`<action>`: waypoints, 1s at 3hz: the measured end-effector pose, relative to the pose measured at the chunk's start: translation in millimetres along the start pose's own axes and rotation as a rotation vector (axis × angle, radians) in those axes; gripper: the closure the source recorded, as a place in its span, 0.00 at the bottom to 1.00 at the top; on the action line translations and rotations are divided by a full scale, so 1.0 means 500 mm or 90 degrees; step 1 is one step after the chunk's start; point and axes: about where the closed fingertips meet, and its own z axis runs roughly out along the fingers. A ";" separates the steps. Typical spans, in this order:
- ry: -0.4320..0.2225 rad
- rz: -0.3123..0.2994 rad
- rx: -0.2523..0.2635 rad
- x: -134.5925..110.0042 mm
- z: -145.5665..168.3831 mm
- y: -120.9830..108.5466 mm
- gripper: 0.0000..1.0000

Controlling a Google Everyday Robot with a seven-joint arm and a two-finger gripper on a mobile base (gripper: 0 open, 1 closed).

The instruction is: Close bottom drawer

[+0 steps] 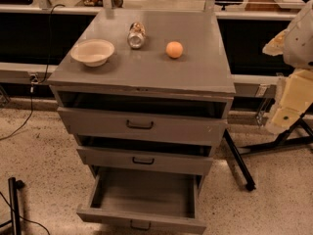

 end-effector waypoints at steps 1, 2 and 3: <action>0.000 0.000 0.000 0.000 0.000 0.000 0.00; -0.027 0.003 -0.030 -0.002 0.073 0.003 0.00; -0.078 0.007 -0.090 -0.012 0.262 0.043 0.00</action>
Offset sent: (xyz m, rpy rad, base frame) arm 0.0520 0.0326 -0.1855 0.2804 0.1995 0.0850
